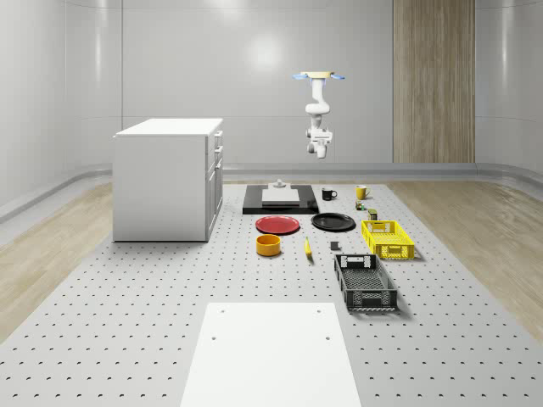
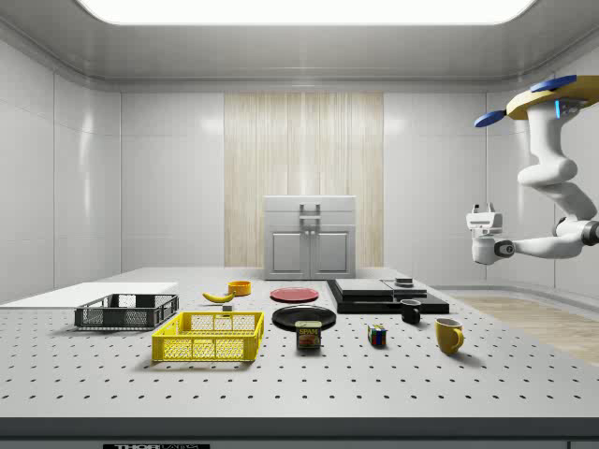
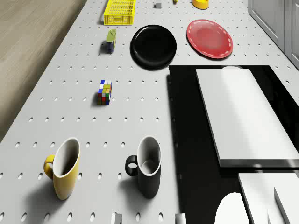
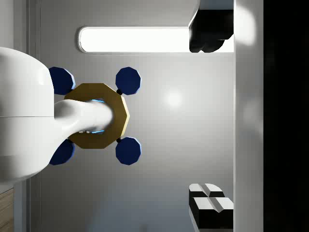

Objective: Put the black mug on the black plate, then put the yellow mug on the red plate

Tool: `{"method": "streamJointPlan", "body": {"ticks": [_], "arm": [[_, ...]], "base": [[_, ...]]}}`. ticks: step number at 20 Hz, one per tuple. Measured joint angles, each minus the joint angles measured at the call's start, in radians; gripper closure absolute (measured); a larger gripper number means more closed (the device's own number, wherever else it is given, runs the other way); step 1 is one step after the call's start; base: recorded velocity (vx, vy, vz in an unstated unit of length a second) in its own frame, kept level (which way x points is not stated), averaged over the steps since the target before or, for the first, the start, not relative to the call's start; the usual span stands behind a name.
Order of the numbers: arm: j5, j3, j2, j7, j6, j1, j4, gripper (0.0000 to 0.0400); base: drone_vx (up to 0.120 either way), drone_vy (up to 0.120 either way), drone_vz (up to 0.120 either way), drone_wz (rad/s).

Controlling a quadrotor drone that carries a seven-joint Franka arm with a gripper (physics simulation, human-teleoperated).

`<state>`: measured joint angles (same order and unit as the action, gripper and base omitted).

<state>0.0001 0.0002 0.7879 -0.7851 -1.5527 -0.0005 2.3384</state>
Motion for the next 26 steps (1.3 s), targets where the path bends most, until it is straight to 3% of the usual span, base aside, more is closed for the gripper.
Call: {"method": "streamJointPlan", "body": {"ticks": [6,12,18,26], "arm": [[0.001,0.001,-0.025,0.002,0.098,-0.003,-0.128,0.0],[0.002,0.003,-0.065,0.002,0.162,-0.004,-0.236,0.0],[0.002,0.003,-0.082,0.003,0.187,-0.006,-0.283,0.0],[0.002,0.004,-0.085,0.003,0.19,-0.007,-0.296,0.0]], "base": [[0.0,0.0,0.0,0.0],[0.0,0.0,0.0,0.0],[0.0,0.0,0.0,0.0],[0.0,0.0,0.0,0.0]]}}
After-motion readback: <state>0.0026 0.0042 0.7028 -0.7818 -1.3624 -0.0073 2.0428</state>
